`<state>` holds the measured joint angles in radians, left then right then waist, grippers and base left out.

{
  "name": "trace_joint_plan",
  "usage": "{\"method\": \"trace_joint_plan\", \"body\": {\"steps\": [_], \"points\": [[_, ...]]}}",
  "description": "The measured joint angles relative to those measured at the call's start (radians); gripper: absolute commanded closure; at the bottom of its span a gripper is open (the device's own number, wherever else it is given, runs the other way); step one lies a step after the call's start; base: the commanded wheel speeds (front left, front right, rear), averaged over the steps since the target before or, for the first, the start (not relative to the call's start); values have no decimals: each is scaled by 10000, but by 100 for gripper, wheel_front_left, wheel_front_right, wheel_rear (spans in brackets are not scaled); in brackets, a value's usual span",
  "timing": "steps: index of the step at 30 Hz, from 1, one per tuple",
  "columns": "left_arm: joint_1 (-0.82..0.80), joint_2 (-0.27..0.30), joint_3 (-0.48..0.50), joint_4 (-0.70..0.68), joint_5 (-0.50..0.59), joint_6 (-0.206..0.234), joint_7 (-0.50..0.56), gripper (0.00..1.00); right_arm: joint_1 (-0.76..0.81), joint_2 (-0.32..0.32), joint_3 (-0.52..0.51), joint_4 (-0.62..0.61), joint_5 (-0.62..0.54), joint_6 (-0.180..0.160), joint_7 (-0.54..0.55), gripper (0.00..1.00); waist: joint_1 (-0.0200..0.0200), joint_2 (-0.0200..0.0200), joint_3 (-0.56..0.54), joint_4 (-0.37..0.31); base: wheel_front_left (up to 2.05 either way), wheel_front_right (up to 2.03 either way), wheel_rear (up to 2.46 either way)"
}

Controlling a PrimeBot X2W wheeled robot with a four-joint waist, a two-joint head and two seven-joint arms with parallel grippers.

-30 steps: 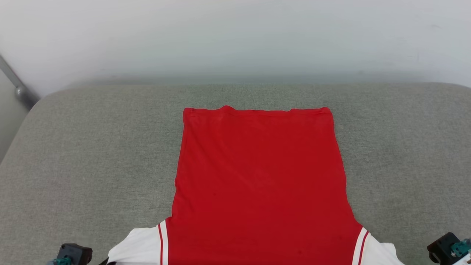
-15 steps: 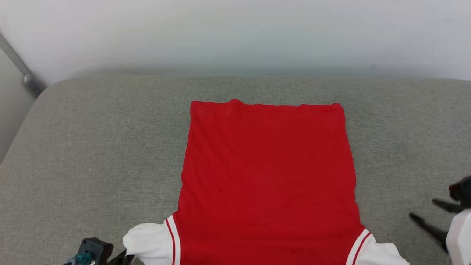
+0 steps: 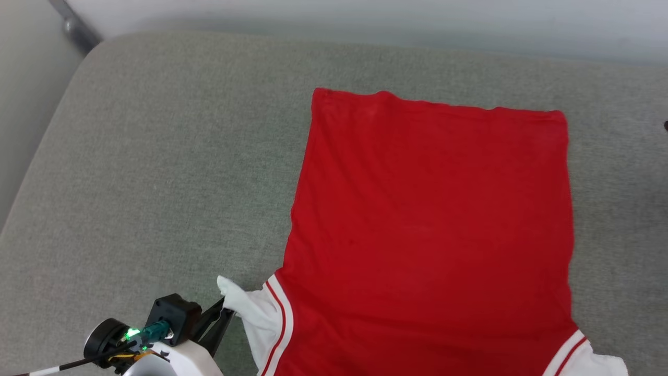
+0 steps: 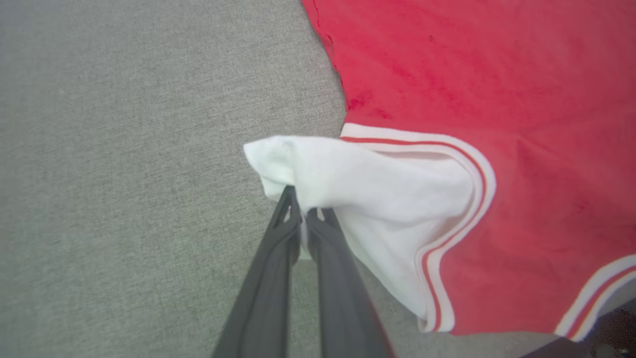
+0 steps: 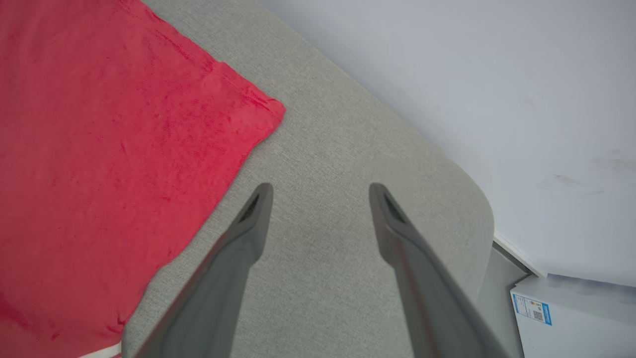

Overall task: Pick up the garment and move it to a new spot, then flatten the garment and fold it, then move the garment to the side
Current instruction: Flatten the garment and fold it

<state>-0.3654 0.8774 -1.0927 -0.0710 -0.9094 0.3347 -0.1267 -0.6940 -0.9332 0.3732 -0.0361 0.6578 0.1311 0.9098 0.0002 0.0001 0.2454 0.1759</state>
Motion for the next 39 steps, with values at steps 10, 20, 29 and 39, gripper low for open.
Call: {"method": "trace_joint_plan", "body": {"steps": [10,20,29,39], "points": [[-959,-644,-63,86,686,-244,-111,100,-2940,391,1237,2153,226,0,3229,0,1,0,1706,1055,0,0,0],[-1412,-1062,-2,123,886,-347,-395,100,-3312,863,1578,3285,96,0,3494,0,0,0,3059,1850,0,0,0],[-1522,-1145,2,341,905,-403,-451,100,-3275,784,1948,3239,282,-2,2617,100,0,0,3022,1865,0,0,0],[-741,-623,-44,426,495,-134,-407,100,-2852,489,2963,2566,848,0,665,100,-1,0,1304,1201,0,0,0]]}}
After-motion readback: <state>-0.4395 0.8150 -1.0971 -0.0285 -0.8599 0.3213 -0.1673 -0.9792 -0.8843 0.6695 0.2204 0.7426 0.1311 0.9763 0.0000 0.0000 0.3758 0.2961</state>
